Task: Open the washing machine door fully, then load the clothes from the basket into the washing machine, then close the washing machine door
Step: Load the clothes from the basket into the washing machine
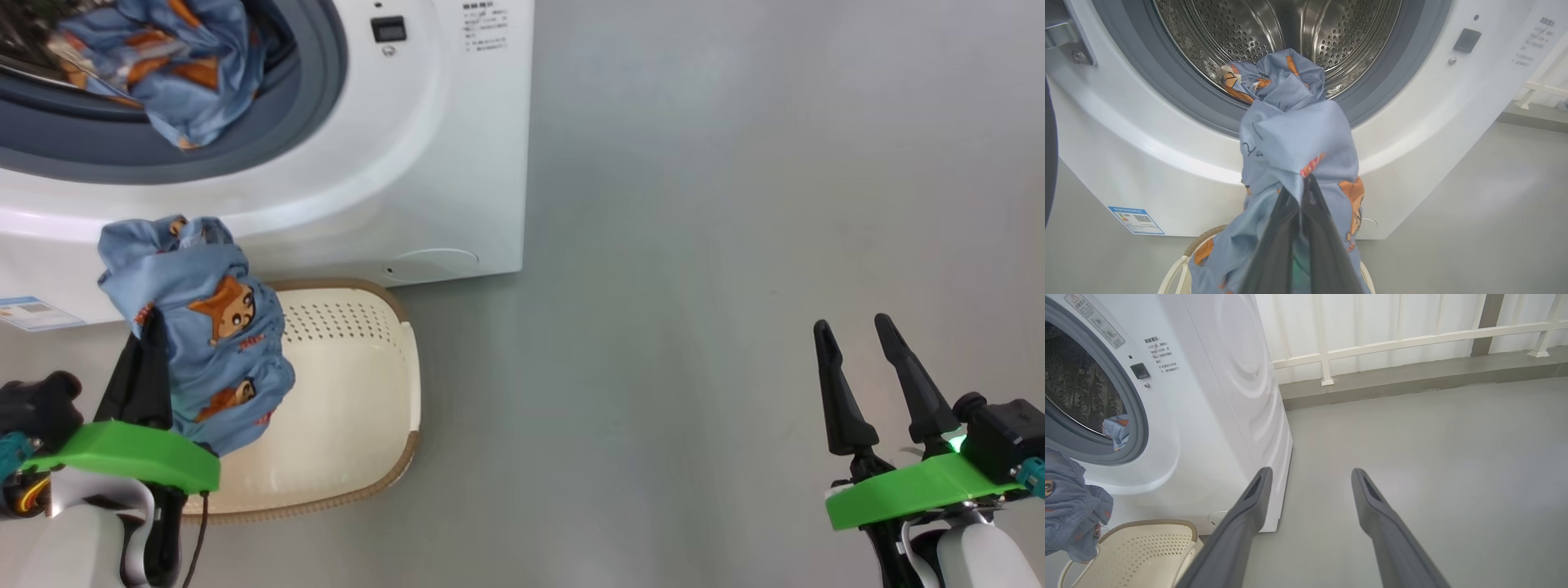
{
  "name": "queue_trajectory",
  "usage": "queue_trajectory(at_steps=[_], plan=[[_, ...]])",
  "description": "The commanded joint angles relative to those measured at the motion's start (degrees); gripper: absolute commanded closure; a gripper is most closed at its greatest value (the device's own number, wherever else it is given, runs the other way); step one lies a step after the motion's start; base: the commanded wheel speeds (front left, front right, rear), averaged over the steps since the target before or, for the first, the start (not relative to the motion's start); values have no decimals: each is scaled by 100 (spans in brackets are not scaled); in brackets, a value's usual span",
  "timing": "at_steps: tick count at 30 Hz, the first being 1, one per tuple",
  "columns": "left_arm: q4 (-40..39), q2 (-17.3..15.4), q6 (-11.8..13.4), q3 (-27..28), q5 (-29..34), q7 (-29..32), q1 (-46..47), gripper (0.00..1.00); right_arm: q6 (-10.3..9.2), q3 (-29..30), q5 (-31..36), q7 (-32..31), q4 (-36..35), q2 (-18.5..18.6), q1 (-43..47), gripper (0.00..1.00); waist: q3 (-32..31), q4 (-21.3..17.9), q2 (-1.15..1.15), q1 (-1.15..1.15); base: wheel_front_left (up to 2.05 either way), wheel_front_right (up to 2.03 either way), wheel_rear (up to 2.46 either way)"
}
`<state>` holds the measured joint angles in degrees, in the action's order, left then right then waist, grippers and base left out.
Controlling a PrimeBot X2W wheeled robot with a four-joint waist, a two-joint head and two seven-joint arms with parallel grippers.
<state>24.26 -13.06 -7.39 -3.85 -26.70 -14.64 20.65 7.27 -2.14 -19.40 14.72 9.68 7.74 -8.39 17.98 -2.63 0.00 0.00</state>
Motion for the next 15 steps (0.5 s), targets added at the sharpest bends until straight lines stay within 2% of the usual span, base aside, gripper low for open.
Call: queue_trajectory(at_steps=[1,15], plan=[[-274,-171,-10,273,91,-36,-84,100,22,-95,-76,28,-127,83,111,0,-131,91,0,0,0,0,0],[-1392,103,-10,694,433,-36,-968,100,22,-70,-127,28,-101,164,384,0,-520,241,0,0,0,0,0]])
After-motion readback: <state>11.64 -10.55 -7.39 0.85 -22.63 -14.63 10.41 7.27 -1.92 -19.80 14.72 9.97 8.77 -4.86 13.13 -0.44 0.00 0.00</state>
